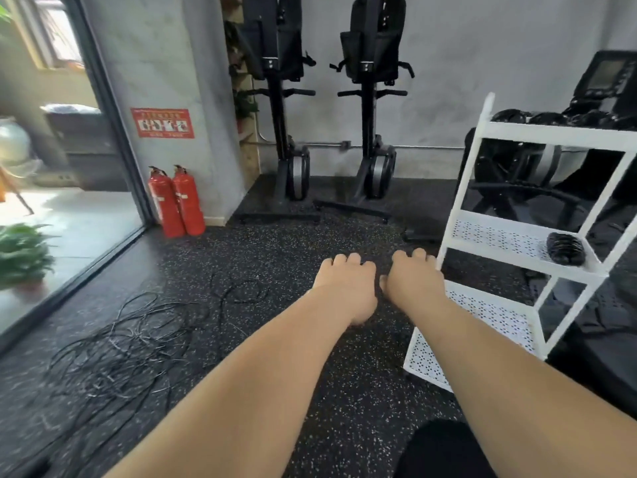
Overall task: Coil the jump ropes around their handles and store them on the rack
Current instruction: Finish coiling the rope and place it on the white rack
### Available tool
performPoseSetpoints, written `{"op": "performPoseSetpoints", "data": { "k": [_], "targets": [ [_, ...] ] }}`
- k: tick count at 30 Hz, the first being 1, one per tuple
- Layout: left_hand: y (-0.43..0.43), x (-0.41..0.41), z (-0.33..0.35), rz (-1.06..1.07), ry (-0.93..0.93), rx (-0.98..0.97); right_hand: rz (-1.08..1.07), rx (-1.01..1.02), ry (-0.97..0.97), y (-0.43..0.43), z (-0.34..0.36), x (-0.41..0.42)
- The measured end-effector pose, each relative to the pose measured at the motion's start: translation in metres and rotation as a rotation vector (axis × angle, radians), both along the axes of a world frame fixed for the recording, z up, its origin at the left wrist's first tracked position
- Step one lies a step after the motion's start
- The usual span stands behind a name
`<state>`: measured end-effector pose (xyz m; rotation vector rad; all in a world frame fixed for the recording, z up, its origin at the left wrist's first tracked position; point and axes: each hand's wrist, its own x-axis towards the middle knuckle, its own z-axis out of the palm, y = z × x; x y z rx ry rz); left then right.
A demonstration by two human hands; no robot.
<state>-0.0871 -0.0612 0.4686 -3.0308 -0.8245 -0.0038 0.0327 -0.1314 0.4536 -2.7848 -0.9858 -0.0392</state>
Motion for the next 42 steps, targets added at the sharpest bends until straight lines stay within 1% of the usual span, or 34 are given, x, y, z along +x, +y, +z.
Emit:
{"op": "performPoseSetpoints", "data": {
  "k": [4, 8, 12, 17, 21, 25, 29, 35, 42],
  "targets": [
    [0.024, -0.056, -0.019, 0.102, 0.010, -0.055, 0.096, -0.058, 0.060, 0.028, -0.023, -0.053],
    [0.049, -0.108, -0.050, 0.197, 0.017, -0.122, 0.248, -0.043, 0.077, 0.057, -0.052, -0.103],
    [0.067, -0.145, -0.085, 0.267, 0.057, -0.184, 0.359, -0.044, 0.113, 0.076, -0.079, -0.133],
    [0.096, -0.184, -0.137, 0.358, 0.094, -0.281, 0.463, -0.138, 0.184, 0.104, -0.119, -0.162],
    [0.116, -0.204, -0.182, 0.417, 0.120, -0.367, 0.498, -0.219, 0.228, 0.125, -0.158, -0.170],
    [0.135, -0.214, -0.224, 0.469, 0.146, -0.464, 0.511, -0.278, 0.288, 0.142, -0.201, -0.170],
    [0.152, -0.203, -0.256, 0.479, 0.161, -0.546, 0.507, -0.346, 0.349, 0.157, -0.245, -0.165],
    [0.173, -0.175, -0.303, 0.464, 0.179, -0.607, 0.525, -0.418, 0.436, 0.185, -0.302, -0.156],
    [0.201, -0.162, -0.369, 0.548, 0.223, -0.705, 0.510, -0.464, 0.538, 0.219, -0.366, -0.140]
  ]
}}
